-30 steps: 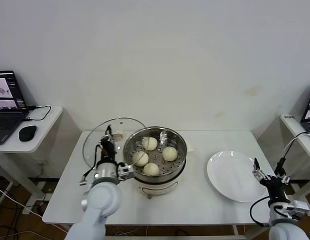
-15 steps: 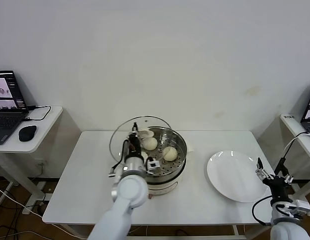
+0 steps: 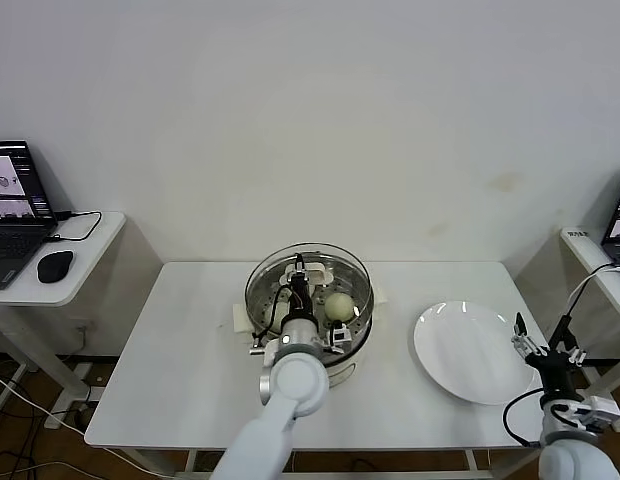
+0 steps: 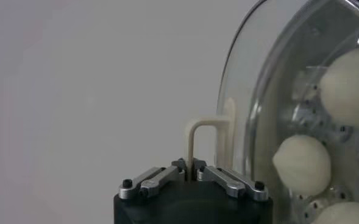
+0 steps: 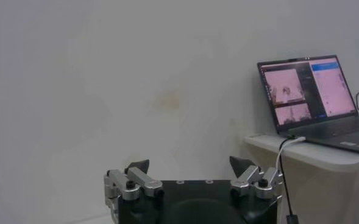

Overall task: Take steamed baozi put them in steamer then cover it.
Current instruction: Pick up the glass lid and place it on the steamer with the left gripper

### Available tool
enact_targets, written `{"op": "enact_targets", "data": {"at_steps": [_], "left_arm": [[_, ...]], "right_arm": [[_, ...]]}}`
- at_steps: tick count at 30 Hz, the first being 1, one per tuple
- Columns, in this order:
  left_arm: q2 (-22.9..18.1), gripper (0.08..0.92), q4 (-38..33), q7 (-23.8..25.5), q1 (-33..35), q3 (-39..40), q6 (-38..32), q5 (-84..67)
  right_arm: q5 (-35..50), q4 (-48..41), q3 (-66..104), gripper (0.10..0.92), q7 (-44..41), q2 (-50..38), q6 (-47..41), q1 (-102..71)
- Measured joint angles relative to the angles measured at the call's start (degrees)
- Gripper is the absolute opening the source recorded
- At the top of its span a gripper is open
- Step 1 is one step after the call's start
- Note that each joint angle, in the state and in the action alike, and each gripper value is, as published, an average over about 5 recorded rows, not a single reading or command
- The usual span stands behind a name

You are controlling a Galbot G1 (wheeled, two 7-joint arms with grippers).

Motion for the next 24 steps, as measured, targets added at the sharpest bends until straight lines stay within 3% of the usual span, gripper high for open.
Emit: {"op": "enact_targets", "data": {"at_steps": [24], "left_arm": [[-1.51, 0.133, 1.1, 3.28, 0.7, 1.01, 0.02, 4.54]], "right_arm": [[-0.02, -0.64, 0.33, 0.822, -0.07, -0.08, 0.06, 0.28]]}}
